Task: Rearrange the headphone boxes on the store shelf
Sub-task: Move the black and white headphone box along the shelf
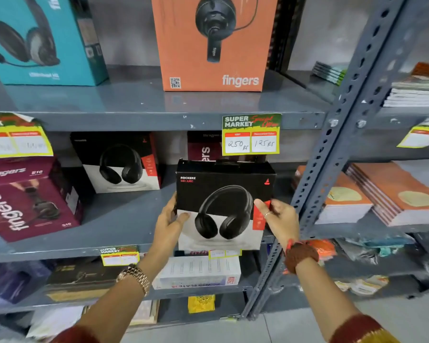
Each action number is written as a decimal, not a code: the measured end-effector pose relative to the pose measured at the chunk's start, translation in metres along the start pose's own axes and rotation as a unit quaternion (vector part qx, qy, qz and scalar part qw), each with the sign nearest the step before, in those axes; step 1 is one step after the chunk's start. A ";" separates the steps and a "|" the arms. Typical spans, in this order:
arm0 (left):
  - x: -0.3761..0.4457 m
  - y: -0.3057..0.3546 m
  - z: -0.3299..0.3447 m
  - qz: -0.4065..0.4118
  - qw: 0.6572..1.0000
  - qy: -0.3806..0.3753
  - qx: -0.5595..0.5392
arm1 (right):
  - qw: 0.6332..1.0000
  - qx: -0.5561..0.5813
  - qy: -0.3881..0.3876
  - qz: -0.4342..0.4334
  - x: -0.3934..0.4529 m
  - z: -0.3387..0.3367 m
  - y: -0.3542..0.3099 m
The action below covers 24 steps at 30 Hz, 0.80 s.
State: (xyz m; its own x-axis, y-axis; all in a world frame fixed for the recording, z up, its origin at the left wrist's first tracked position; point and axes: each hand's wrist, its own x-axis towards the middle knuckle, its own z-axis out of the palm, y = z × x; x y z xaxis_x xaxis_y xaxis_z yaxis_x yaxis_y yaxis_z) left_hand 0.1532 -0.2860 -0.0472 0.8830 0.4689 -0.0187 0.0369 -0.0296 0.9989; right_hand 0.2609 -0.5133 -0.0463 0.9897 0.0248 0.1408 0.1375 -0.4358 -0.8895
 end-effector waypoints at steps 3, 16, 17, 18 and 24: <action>-0.022 0.005 -0.013 0.007 1.000 -0.001 -0.013 | 0.999 -0.038 0.011 -0.014 -0.025 -0.011 -0.013; -0.034 0.026 -0.120 -0.002 0.999 0.045 0.018 | 0.996 -0.057 -0.031 -0.065 -0.053 0.069 -0.074; -0.028 0.029 -0.131 -0.001 0.999 0.044 0.017 | 0.996 -0.052 -0.035 -0.066 -0.052 0.084 -0.080; -0.019 0.030 -0.143 -0.002 0.999 0.042 0.015 | 0.996 -0.044 -0.042 -0.065 -0.050 0.100 -0.087; 0.037 0.029 -0.215 -0.030 0.999 0.037 0.028 | 0.994 0.030 -0.096 -0.039 -0.040 0.192 -0.117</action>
State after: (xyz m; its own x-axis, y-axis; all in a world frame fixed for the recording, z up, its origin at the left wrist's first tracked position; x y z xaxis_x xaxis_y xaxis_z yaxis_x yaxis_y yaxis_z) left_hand 0.0864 -0.0800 -0.0092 0.8421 0.5344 -0.0725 0.1158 -0.0478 0.9921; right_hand 0.2128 -0.2907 -0.0309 0.9645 0.2297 0.1302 0.2105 -0.3716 -0.9042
